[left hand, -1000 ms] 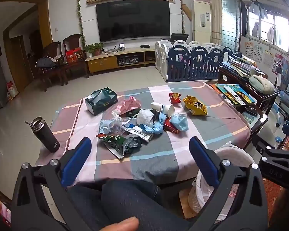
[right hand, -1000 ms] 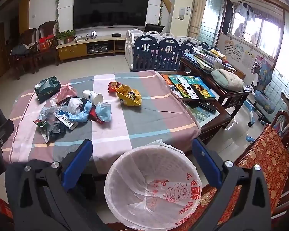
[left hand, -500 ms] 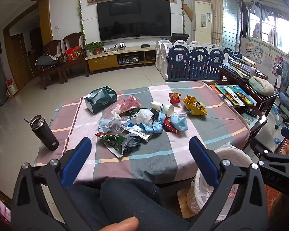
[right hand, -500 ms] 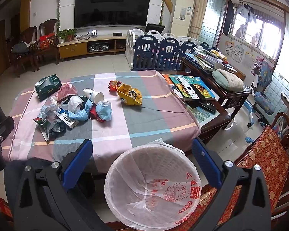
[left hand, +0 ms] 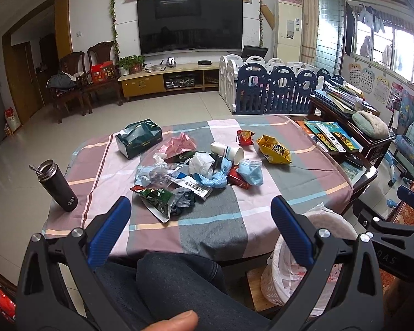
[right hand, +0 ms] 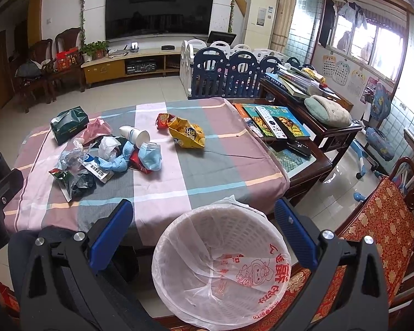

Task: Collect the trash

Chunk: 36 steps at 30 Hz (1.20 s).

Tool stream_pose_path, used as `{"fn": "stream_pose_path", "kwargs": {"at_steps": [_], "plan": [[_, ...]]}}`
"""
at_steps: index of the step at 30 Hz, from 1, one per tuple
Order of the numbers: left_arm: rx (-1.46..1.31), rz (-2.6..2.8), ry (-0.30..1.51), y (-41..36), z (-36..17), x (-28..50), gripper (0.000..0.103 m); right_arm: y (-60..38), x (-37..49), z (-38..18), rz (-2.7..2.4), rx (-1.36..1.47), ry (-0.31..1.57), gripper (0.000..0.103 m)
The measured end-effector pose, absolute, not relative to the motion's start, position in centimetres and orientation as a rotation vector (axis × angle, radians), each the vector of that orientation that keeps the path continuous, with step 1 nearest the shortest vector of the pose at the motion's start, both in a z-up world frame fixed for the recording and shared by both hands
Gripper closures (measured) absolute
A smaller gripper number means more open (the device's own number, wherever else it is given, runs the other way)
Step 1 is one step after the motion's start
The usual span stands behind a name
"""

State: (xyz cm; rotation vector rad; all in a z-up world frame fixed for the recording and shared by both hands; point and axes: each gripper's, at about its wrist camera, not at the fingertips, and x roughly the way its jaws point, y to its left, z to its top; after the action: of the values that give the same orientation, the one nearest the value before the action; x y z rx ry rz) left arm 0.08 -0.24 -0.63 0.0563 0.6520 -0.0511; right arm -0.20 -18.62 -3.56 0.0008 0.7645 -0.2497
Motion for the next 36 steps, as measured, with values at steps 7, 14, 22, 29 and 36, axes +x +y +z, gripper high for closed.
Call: {"fn": "stream_pose_path", "kwargs": {"at_steps": [7, 14, 22, 29, 36], "plan": [[0.053, -0.056, 0.658, -0.12, -0.70, 0.27, 0.002, -18.67, -0.16, -3.56, -0.250, 0.000, 0.765, 0.003], [0.054, -0.056, 0.657, -0.11, -0.71, 0.28, 0.002, -18.69, -0.19, -3.56, -0.248, 0.005, 0.768, 0.003], [0.053, -0.056, 0.657, -0.13, -0.73, 0.26, 0.002, -18.73, -0.19, -3.61, -0.247, 0.009, 0.769, 0.003], [0.053, -0.056, 0.657, -0.09, -0.74, 0.27, 0.002, -18.82, -0.19, -3.61, -0.246, 0.010, 0.769, 0.003], [0.054, -0.056, 0.658, -0.10, -0.75, 0.28, 0.002, -18.78, -0.20, -3.62, -0.246, 0.013, 0.769, 0.003]]}}
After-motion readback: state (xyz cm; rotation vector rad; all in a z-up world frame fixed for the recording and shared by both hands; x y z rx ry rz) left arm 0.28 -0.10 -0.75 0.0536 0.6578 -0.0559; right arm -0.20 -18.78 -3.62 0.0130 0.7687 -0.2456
